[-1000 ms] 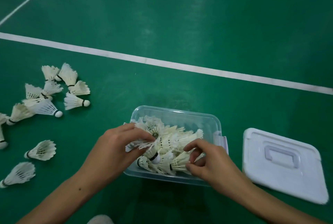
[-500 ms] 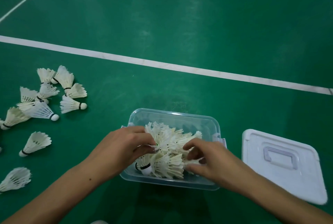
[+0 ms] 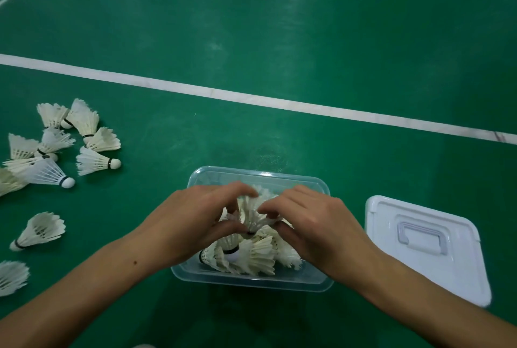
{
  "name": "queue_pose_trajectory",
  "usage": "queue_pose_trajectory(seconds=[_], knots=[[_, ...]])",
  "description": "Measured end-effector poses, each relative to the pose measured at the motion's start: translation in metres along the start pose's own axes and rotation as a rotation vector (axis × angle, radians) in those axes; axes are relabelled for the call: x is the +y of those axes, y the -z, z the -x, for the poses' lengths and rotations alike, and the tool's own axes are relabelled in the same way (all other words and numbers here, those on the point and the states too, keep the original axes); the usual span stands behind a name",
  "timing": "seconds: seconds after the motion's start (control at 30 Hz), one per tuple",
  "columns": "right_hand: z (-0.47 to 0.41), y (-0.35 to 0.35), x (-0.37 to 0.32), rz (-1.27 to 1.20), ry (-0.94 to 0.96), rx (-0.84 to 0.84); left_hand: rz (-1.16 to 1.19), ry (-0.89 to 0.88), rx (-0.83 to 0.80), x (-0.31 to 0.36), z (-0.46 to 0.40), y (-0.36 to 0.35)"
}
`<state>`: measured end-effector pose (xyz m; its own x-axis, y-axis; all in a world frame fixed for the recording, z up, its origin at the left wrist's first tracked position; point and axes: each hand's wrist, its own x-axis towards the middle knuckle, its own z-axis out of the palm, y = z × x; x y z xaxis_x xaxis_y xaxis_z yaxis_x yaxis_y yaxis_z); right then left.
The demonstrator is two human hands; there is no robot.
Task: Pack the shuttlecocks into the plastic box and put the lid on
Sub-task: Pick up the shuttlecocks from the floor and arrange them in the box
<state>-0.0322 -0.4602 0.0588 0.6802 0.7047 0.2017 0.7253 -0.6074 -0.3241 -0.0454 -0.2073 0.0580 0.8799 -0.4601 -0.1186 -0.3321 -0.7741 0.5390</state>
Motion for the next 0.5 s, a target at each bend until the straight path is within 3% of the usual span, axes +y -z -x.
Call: queue_pose_trajectory(seconds=[0.3,0.5], knots=[[0.063,0.02,0.014,-0.117,-0.4,-0.03,-0.029,0.037,0.065,0.0,0.011,-0.005],[0.068,0.008,0.0,-0.06,-0.431,-0.168,-0.047,0.02,0.074,0.003,0.016,-0.012]])
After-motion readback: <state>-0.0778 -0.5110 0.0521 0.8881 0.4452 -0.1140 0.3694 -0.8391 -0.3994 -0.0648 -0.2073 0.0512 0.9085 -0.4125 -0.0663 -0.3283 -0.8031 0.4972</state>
